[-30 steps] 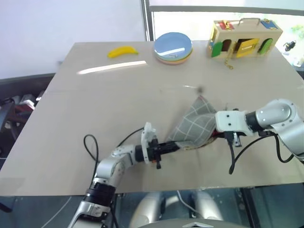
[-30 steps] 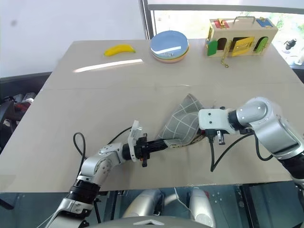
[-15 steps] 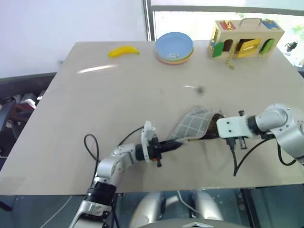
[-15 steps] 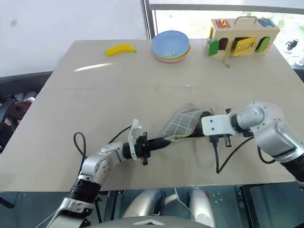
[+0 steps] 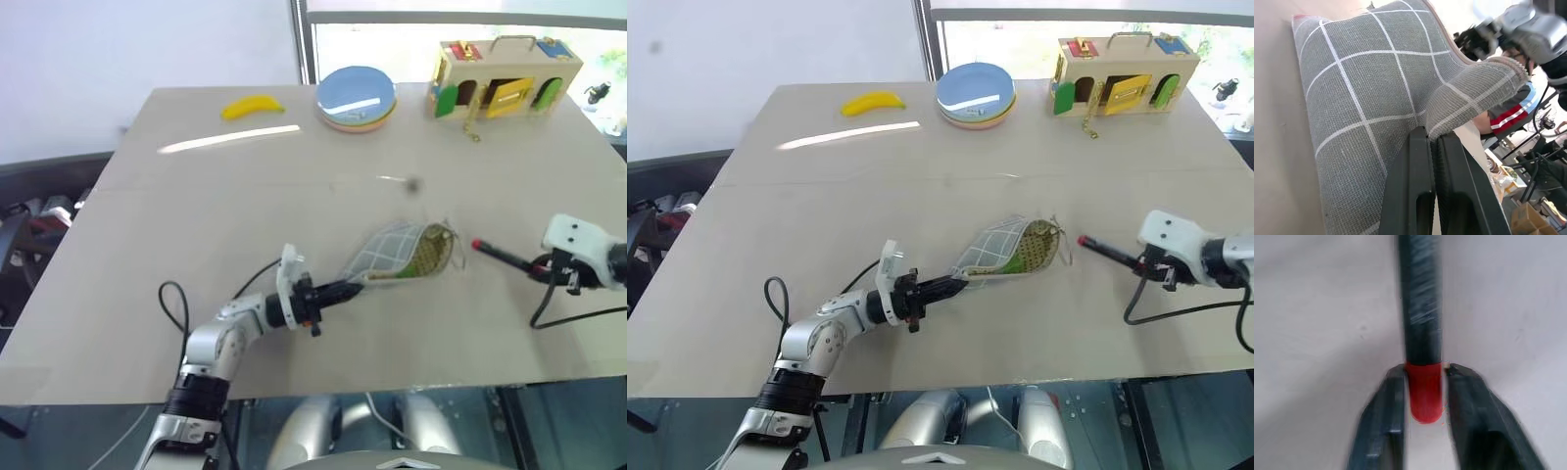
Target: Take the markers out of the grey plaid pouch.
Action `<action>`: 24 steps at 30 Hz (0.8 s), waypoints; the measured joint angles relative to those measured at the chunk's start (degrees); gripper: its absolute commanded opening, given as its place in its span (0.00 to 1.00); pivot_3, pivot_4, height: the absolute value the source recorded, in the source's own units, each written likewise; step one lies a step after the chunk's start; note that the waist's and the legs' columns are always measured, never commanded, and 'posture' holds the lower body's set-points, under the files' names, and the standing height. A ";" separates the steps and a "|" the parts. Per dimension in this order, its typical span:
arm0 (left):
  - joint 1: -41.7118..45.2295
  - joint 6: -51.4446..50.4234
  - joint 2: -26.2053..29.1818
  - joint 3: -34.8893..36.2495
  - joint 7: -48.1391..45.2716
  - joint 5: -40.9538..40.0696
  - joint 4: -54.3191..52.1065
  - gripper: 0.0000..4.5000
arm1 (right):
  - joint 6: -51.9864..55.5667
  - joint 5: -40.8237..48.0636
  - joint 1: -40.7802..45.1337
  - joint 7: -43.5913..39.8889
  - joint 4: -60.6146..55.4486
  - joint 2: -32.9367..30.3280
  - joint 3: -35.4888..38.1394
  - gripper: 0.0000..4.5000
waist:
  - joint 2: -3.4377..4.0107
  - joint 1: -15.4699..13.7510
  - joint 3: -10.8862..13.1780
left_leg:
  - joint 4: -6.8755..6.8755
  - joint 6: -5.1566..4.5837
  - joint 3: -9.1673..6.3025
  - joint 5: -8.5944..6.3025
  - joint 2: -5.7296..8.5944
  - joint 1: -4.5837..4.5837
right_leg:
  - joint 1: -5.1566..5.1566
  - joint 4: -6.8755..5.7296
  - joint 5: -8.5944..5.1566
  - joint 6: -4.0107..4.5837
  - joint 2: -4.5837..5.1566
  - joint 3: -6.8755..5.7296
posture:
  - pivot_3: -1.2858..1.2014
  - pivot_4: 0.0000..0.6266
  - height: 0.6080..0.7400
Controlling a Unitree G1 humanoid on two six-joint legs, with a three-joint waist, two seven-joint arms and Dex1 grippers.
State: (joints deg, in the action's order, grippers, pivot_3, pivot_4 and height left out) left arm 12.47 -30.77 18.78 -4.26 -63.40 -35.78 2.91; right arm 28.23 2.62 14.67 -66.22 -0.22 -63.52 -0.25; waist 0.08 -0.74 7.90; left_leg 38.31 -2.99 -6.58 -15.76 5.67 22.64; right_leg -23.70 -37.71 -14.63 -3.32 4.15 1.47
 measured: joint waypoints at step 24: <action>1.96 -11.68 2.47 1.62 2.01 -6.96 -7.21 0.00 | 25.35 27.50 14.07 2.85 -22.41 10.89 0.76 1.00 | -0.05 -0.31 0.03 | 0.03 -0.02 -0.22 -0.01 0.05 0.17 | 0.01 0.16 0.00 0.00 0.06 -0.21 | 0.52 0.24 1.00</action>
State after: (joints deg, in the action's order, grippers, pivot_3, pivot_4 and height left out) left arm 14.43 -42.45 21.25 -2.63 -61.38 -42.74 -4.30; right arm 53.57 30.12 28.74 -63.37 -22.63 -52.63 0.51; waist 0.03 -1.06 7.93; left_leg 38.34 -3.01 -6.80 -15.76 5.72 22.81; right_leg -23.69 -37.55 -14.63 -3.32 4.20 1.25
